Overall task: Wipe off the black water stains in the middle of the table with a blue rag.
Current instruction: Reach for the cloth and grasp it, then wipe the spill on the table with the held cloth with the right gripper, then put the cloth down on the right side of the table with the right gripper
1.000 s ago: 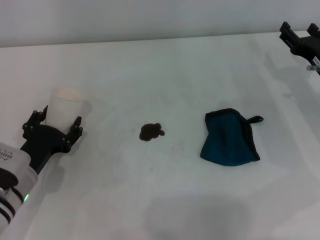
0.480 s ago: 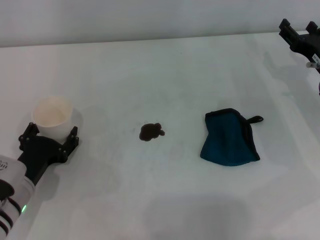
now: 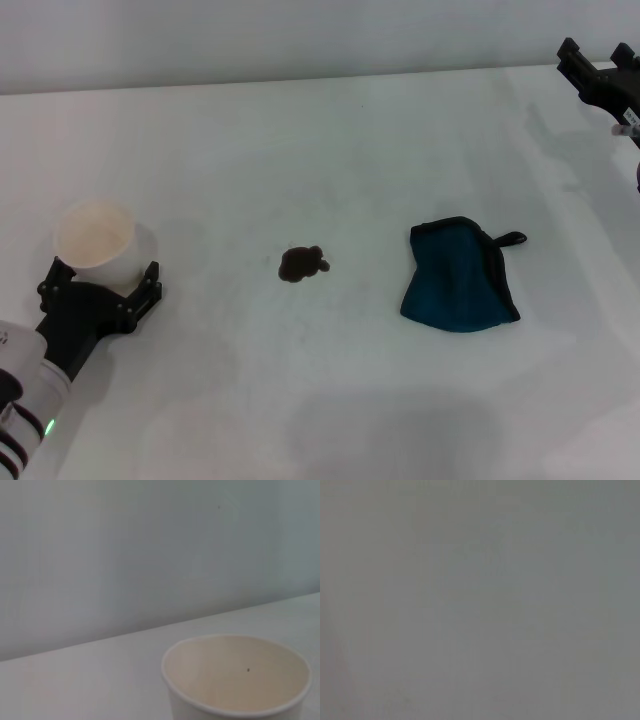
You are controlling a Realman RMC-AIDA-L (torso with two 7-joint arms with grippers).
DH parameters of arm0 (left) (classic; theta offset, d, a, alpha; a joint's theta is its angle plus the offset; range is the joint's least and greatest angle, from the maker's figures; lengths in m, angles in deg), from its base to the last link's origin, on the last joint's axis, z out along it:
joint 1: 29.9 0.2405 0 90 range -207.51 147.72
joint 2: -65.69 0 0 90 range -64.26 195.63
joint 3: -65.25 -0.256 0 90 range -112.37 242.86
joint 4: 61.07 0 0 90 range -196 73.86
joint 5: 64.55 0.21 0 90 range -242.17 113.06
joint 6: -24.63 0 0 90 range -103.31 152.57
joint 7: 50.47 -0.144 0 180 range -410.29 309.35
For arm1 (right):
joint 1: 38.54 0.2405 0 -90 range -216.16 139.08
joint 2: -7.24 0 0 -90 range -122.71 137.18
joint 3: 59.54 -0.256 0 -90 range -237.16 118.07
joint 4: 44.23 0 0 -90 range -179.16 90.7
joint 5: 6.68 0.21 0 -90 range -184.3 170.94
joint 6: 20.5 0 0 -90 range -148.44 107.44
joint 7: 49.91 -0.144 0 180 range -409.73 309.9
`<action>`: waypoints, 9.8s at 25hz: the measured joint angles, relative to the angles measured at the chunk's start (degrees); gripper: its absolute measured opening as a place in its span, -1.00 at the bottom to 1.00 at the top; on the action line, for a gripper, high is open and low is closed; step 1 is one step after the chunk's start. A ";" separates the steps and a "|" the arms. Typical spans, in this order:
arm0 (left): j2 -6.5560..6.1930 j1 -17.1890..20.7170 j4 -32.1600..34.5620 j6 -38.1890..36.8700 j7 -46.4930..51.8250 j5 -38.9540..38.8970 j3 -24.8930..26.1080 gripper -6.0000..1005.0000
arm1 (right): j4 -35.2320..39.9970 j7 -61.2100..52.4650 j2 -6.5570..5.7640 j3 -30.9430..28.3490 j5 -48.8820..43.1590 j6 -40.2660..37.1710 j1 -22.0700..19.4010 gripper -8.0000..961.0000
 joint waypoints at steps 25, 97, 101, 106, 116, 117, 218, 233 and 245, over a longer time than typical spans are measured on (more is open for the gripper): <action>-0.01 8.39 4.82 -6.17 0.28 0.35 -0.53 0.78 | 0.41 0.00 -0.09 0.09 -0.09 0.24 -0.37 0.75; -0.88 0.81 -13.46 -26.38 26.21 -11.34 1.21 0.77 | 69.45 -140.24 -0.41 41.97 -114.03 21.76 -2.01 0.68; -0.90 0.02 -14.38 -26.38 27.32 -11.33 1.22 0.77 | 67.15 -139.74 -0.50 42.00 -113.97 19.98 -1.29 0.66; -0.88 -0.36 -14.70 -26.38 28.30 -11.33 1.21 0.77 | 65.63 -139.23 -0.54 42.01 -113.97 19.23 -0.69 0.64; -0.85 -0.62 -15.28 -26.39 28.90 -11.33 1.21 0.77 | 61.31 -137.98 -0.62 41.60 -113.67 19.09 1.58 0.19; -0.84 -0.64 -15.28 -26.39 28.91 -11.33 1.22 0.77 | 60.90 -137.62 -0.62 41.61 -113.54 19.14 1.82 0.16; -0.83 -2.27 -15.39 -27.08 29.69 -10.53 0.51 0.77 | 40.40 -95.72 -0.86 47.78 -87.51 -16.13 7.15 -0.81; -0.97 -2.46 -16.17 -26.82 29.67 -10.54 0.73 0.77 | 61.08 -108.07 -0.76 35.80 -103.37 5.76 -6.51 -0.80; -0.97 -3.04 -16.94 -26.72 29.66 -10.86 0.99 0.77 | 60.59 -112.36 -0.69 36.84 -102.01 6.17 -6.55 -0.79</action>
